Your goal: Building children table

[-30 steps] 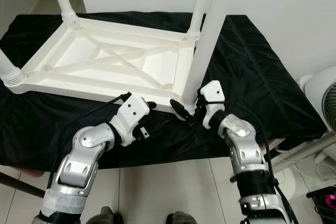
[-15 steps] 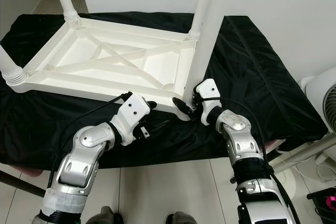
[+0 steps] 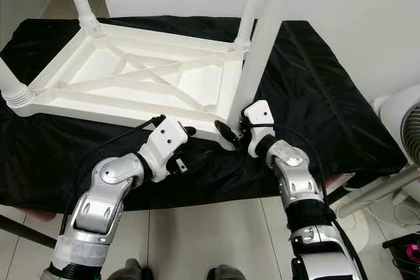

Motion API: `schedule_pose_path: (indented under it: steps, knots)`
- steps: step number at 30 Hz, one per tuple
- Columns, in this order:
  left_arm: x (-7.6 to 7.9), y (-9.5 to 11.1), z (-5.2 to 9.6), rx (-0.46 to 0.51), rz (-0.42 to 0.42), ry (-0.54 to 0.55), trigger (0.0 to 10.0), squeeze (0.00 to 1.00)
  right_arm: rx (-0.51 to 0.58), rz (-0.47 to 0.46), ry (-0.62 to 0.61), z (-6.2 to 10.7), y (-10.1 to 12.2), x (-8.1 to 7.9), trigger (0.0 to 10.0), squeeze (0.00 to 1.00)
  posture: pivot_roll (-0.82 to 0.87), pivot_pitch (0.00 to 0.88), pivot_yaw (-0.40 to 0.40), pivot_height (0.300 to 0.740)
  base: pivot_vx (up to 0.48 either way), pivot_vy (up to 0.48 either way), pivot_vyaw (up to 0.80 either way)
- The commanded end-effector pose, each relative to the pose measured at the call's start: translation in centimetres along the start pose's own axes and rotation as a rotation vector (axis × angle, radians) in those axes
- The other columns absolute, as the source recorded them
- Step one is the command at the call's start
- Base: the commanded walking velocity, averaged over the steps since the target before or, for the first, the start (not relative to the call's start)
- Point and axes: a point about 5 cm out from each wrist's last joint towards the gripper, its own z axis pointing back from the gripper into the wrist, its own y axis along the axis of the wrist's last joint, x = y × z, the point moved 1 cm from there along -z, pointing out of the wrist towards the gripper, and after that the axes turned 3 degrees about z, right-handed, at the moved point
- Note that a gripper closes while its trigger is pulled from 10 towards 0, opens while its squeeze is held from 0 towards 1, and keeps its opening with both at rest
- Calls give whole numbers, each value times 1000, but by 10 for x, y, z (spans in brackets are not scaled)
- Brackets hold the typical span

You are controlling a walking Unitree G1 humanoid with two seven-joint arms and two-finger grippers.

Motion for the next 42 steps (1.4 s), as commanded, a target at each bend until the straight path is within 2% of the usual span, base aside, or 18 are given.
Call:
schedule_pose_path:
  steps: [1,4,7,9,12,16,20,24,25,33,36,38,39,40,42]
  knots:
    - [-10,1,-2,11,-5,193,10000,0,-77,-62,-69,2,-16,-4,10000,0,-74,29,-12,740,0,0,0]
    - [-10,1,-4,10,-3,193,10000,0,-102,-110,-197,1,-20,-9,10000,0,-75,27,-13,740,0,0,0]
    - [-10,1,-4,10,-3,193,10000,0,-102,-110,-197,1,-20,-9,10000,0,-75,27,-13,740,0,0,0]
    - [-9,0,-4,8,-1,194,10000,0,-123,-145,-315,-1,-23,-21,10000,0,-72,21,-18,740,0,0,0]
    - [-9,-1,-4,7,-1,195,10000,0,-135,-157,-363,-2,-24,-27,10000,0,-72,21,-18,740,0,0,0]
    - [-12,0,-3,6,-1,209,10000,0,-129,-207,-499,-7,-20,-46,10000,0,-67,11,-14,740,0,0,0]
    - [-15,0,-3,6,-4,213,10000,0,-92,-202,-505,-11,-10,-52,10000,0,-70,9,-11,740,0,0,0]
    - [-16,0,-4,8,-8,212,10000,0,-63,-207,-506,-8,-5,-49,10000,0,-82,0,-9,740,0,0,0]
    - [-16,0,-5,8,-9,211,10000,0,-47,-215,-498,-6,-4,-48,10000,1000,-82,0,-9,740,0,0,0]
    - [-17,0,-6,10,-10,213,10000,0,27,-221,-488,4,3,-41,10000,1000,-86,0,-12,740,0,0,0]
    - [-15,-1,-5,10,-13,209,10000,0,69,-145,-440,19,4,-31,10000,1000,-88,0,-14,740,0,0,0]
    - [-15,-1,-5,11,-14,207,10000,0,80,-138,-413,22,3,-30,10000,1000,-90,0,-16,740,0,0,0]
    - [-15,-1,-6,11,-14,206,10000,0,85,-148,-391,25,1,-29,10000,886,-90,0,-16,740,0,0,0]
    - [-15,-1,-6,17,-16,204,10000,0,86,-148,-347,28,-2,-29,10000,0,-92,0,-16,740,0,0,0]
    - [-15,0,-6,21,-21,202,10000,0,90,-138,-308,31,-5,-28,10000,0,-91,0,-14,740,0,0,0]
